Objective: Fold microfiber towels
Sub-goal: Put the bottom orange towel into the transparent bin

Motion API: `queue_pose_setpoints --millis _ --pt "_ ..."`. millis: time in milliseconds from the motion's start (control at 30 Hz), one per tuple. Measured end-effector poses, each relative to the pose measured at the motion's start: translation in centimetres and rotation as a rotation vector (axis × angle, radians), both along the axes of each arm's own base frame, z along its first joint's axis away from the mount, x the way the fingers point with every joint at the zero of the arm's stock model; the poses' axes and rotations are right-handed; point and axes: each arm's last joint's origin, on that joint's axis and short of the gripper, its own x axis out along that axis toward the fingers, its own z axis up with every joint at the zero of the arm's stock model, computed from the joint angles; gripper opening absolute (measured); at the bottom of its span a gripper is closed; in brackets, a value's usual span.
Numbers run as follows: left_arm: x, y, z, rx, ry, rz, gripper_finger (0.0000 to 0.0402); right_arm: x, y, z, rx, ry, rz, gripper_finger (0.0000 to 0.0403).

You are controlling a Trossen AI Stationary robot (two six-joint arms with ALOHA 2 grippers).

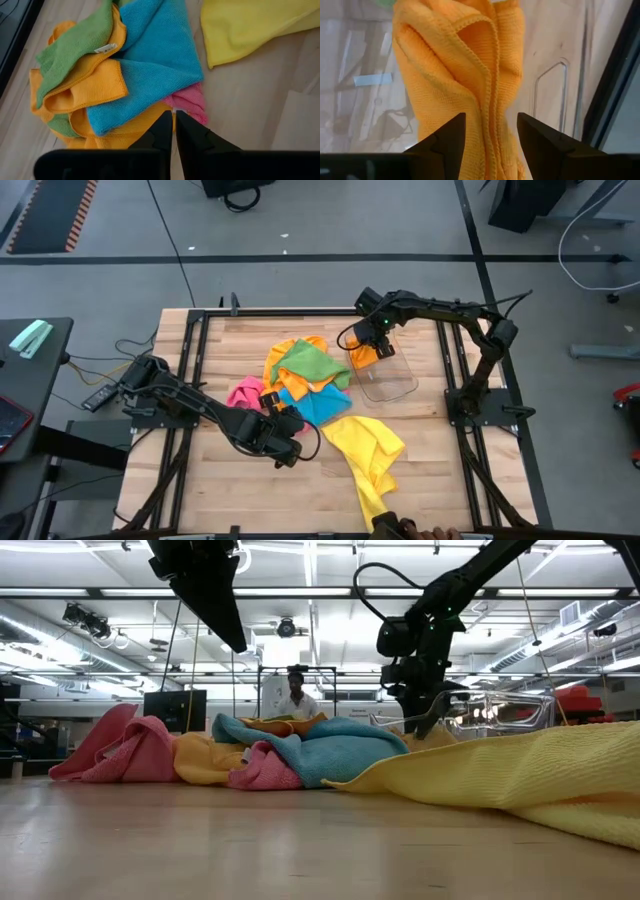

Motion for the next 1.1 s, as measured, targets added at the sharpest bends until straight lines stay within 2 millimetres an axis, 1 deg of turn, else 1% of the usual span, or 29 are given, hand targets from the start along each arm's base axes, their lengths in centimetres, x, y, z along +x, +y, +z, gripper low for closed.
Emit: queue_pose_setpoints --millis 167,267,433,500,567,633,733,800,900,1000,1100 --pt "0.0 0.0 0.0 -0.010 -0.009 0.015 0.0012 0.3 0.5 0.0 -0.007 0.011 -0.023 0.0179" --pt "-0.1 -0.2 0.0 -0.018 -0.009 0.013 0.0008 0.4 1.0 0.6 -0.002 0.010 -0.049 0.0177" --pt "-0.2 -0.4 0.0 -0.024 -0.012 0.021 0.0023 0.2 2.2 2.2 -0.062 0.003 -0.115 0.0177" --pt "-0.2 -0.4 0.0 -0.025 -0.012 0.021 0.0030 0.1 2.6 3.0 -0.055 -0.028 -0.118 0.0177" --pt "-0.2 -0.3 0.0 -0.024 -0.012 0.022 0.0031 0.2 3.0 3.2 -0.019 -0.060 -0.113 0.0177" --pt "-0.1 -0.3 0.0 -0.024 -0.012 0.024 0.0029 0.3 3.1 2.5 -0.002 -0.058 -0.107 0.0177" --pt "-0.1 -0.2 0.0 -0.024 -0.012 0.025 0.0019 0.3 3.1 0.8 0.014 -0.047 -0.105 0.0177" --pt "-0.1 -0.2 0.0 -0.024 -0.012 0.025 0.0013 0.1 3.1 -0.2 -0.012 -0.050 -0.115 0.0177" --pt "-0.2 -0.5 0.0 -0.025 -0.014 0.019 0.0009 0.2 3.1 -1.0 -0.066 -0.063 -0.146 0.0177" --pt "-0.3 -0.6 0.0 -0.028 -0.016 0.019 0.0009 -0.1 2.9 -1.8 -0.061 -0.084 -0.149 0.0177" --pt "-0.3 -0.6 0.0 -0.034 -0.013 0.016 0.0020 -0.7 2.9 -3.0 -0.064 -0.088 -0.127 0.0177"
